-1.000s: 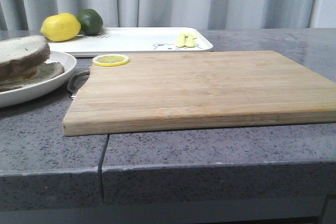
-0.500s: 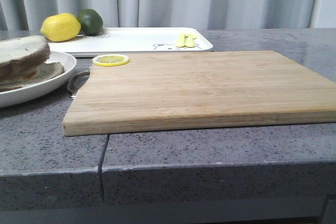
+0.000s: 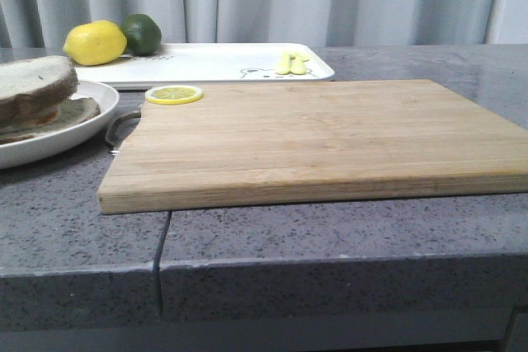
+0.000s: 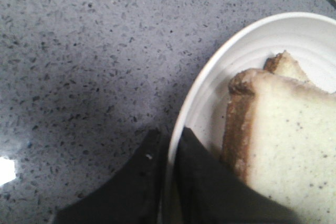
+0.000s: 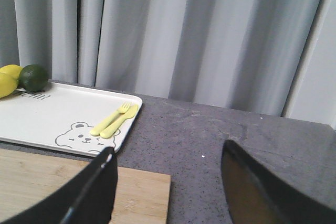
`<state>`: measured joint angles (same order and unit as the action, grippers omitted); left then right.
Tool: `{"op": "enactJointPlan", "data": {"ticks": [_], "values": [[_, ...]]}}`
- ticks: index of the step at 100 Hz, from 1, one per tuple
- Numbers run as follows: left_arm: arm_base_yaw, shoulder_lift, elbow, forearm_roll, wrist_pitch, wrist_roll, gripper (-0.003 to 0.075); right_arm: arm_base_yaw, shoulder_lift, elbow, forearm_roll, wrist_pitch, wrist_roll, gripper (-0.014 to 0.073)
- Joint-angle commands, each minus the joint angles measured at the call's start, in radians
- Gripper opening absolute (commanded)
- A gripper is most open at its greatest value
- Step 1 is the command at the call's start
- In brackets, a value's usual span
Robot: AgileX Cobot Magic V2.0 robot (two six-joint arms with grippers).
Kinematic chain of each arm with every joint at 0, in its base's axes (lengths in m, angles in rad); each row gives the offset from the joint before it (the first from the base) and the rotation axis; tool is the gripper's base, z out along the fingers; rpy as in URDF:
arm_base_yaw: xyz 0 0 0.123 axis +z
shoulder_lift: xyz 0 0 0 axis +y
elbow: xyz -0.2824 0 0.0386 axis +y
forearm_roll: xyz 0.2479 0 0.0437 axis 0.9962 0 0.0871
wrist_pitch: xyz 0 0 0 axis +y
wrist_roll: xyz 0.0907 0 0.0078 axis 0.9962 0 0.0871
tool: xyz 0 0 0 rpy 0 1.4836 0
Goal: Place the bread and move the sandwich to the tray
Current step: 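Grasp the rim of the white plate with the left gripper, then lift the plate with the sandwich and carry it toward the white tray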
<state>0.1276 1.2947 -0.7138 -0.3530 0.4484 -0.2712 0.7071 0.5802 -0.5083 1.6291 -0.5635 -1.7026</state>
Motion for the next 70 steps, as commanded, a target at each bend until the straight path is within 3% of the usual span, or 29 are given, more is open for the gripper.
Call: {"op": "enactJointPlan", "data": {"ticks": [1, 70], "values": [[-0.007, -0.015, -0.02, -0.014, -0.027, -0.001, -0.0019, -0.007, -0.004, -0.027, -0.036, 0.004, -0.004, 0.0445], [-0.007, -0.084, -0.048, -0.111, 0.002, -0.001, -0.0019, -0.007, -0.004, -0.027, -0.03, -0.004, -0.004, 0.0445]]}}
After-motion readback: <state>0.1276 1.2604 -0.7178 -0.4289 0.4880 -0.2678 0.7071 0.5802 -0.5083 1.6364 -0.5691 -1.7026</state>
